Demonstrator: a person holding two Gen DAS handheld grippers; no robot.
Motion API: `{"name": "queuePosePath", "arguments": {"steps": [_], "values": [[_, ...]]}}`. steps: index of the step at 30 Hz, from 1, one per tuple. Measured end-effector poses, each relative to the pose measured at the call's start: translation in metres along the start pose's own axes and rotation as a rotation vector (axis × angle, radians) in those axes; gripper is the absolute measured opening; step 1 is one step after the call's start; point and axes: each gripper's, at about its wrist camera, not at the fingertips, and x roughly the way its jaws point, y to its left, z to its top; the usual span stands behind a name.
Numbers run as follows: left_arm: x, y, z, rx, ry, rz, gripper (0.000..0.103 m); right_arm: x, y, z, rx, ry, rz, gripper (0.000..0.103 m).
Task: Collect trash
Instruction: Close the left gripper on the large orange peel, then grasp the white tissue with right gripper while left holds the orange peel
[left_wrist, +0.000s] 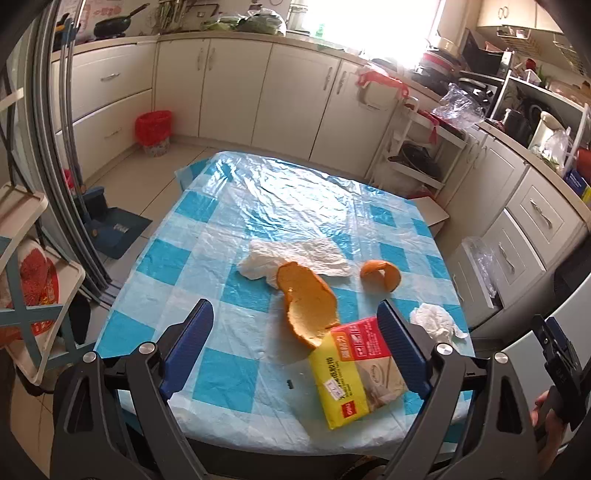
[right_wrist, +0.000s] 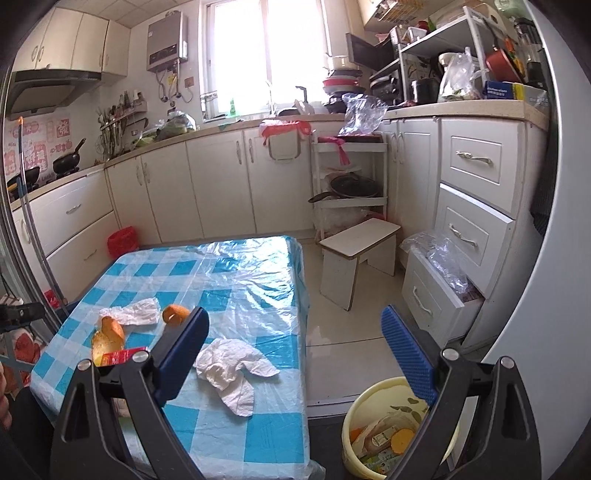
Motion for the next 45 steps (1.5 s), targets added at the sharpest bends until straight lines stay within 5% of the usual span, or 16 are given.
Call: {"name": "queuePosePath", "arguments": {"steps": [9, 21, 23, 28, 32, 40, 45], "values": [[0.049, 0.036, -0.003, -0.061, 0.102, -0.024, 0.072, 0.040, 0.041, -0.013, -0.123, 0.144, 0.041, 0.091], [0.111, 0.013, -0.005, -0.024, 0.179, -0.030, 0.069, 0.088, 0.049, -0.024, -0.078, 0.289, 0.033, 0.091], [0.117, 0.008, -0.004, -0.010, 0.182, -0.018, 0.064, 0.092, 0.052, -0.025, -0.087, 0.305, 0.031, 0.091], [0.134, 0.005, -0.006, 0.007, 0.216, -0.017, 0.026, 0.104, 0.058, -0.030, -0.101, 0.340, 0.027, 0.091], [0.137, 0.008, -0.007, 0.011, 0.222, -0.040, 0.009, 0.111, 0.061, -0.033, -0.101, 0.359, 0.030, 0.090], [0.113, 0.044, 0.006, -0.024, 0.160, -0.005, 0.005, 0.116, 0.061, -0.036, -0.082, 0.399, 0.075, 0.064], [0.094, 0.075, 0.011, -0.057, 0.127, 0.005, 0.005, 0.115, 0.059, -0.036, -0.068, 0.400, 0.085, 0.058]]}}
